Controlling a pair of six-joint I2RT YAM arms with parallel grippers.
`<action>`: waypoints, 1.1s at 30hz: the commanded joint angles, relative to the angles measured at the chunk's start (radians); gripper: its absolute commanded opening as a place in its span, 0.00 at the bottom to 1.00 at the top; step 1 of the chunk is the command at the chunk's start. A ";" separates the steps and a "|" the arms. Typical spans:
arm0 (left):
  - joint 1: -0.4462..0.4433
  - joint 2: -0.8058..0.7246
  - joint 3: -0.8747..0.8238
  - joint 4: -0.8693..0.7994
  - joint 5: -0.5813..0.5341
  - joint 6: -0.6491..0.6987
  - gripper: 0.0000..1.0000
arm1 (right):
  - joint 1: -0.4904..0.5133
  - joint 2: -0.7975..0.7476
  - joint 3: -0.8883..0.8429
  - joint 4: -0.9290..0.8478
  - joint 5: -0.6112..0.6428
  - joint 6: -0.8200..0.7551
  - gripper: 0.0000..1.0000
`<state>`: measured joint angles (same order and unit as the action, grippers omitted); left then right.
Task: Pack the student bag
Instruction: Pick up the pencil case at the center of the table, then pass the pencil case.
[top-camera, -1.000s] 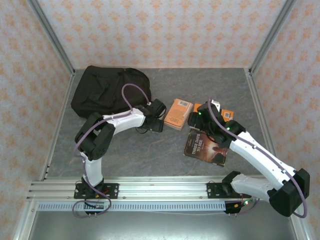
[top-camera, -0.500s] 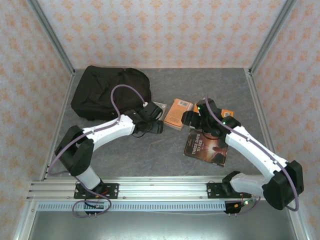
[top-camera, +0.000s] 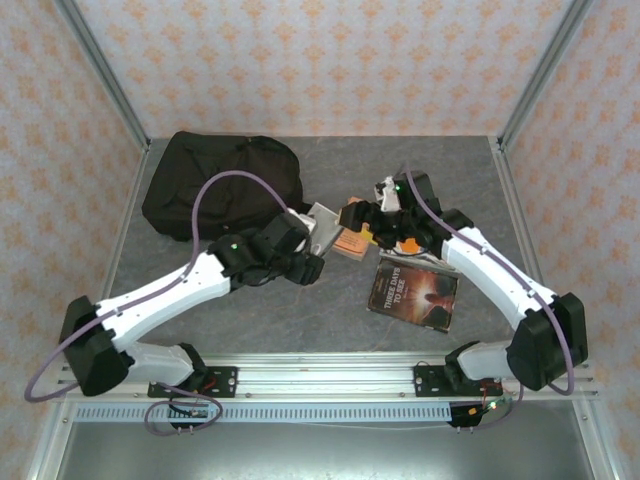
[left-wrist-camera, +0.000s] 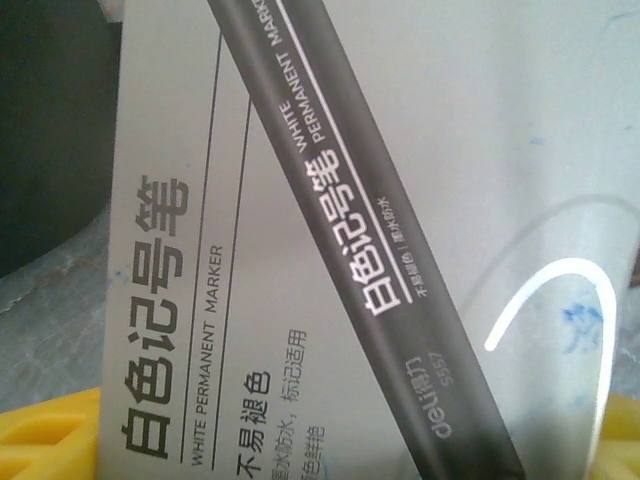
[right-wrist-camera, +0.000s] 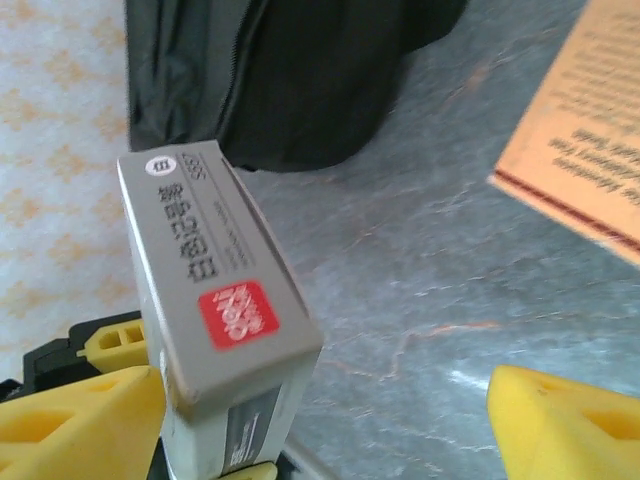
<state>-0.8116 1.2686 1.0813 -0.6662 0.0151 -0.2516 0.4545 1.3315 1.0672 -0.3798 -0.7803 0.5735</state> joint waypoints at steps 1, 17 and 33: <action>-0.009 -0.090 -0.023 -0.074 0.058 0.084 0.60 | -0.007 -0.012 -0.025 0.135 -0.151 0.099 0.84; -0.044 -0.254 -0.046 -0.211 0.143 0.183 0.60 | 0.127 -0.012 -0.051 0.251 -0.325 0.154 0.76; -0.095 -0.222 -0.036 -0.227 0.119 0.273 0.61 | 0.239 0.028 -0.048 0.222 -0.355 0.165 0.46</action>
<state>-0.8890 1.0336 1.0367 -0.8791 0.1486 -0.0280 0.6849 1.3659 0.9882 -0.1707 -1.1152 0.7433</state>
